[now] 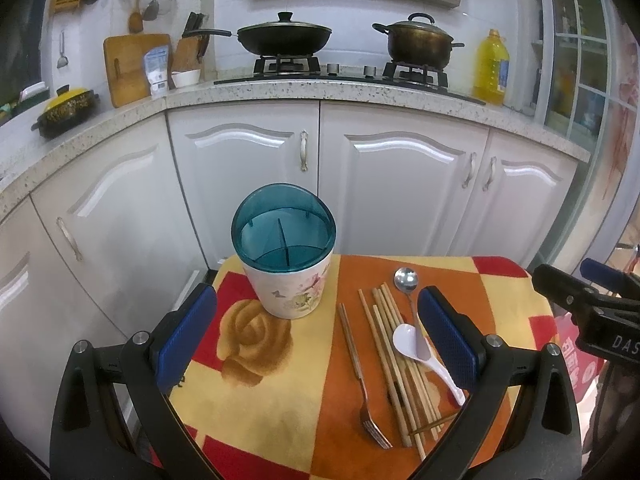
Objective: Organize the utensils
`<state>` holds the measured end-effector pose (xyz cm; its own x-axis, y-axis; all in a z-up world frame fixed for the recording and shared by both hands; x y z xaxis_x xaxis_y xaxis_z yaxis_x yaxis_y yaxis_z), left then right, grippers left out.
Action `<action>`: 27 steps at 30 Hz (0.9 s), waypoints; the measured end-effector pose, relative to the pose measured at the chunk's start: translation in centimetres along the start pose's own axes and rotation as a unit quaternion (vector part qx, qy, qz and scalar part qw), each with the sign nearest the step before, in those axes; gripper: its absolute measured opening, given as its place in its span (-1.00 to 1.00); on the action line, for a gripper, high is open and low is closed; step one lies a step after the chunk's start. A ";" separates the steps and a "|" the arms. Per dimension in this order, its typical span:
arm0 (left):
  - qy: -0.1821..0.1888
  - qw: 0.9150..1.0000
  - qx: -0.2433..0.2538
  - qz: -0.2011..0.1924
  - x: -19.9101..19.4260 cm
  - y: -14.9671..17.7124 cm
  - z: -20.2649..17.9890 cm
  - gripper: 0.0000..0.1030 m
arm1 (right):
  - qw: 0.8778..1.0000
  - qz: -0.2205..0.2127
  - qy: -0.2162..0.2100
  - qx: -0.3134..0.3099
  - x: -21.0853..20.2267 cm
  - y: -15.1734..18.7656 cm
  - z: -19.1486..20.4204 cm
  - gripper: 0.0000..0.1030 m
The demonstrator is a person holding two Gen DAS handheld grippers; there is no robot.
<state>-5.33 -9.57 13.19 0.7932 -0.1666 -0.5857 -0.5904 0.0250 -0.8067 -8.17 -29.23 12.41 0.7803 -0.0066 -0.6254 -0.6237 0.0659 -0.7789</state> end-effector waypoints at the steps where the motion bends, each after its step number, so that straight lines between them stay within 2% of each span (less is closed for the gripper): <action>1: 0.000 1.000 0.000 0.000 0.0 0.0 0.0 0.96 | 1.000 0.001 0.001 0.000 0.0 0.0 -0.1 0.99; 12: -0.010 1.000 0.000 0.007 0.5 0.3 0.0 0.96 | 1.000 0.009 0.012 -0.005 0.2 0.1 -0.6 0.99; 27: -0.020 1.000 -0.003 0.016 1.2 0.6 0.4 0.96 | 1.000 0.017 -0.017 -0.001 0.9 0.4 -0.2 0.99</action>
<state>-4.68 -9.35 12.00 0.7791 -0.1255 -0.6143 -0.6167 0.0233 -0.7869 -7.74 -29.42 11.53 0.7603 0.0295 -0.6489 -0.6493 0.0636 -0.7579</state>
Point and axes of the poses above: each gripper's, at about its wrist camera, not at the fingertips, and x roughly the way its jaws point, z to its left, y to its underside, the point moved 10 cm from there along x, roughly the way its jaws point, and after that the axes turned 4 degrees about -x, right-handed, at the moved point
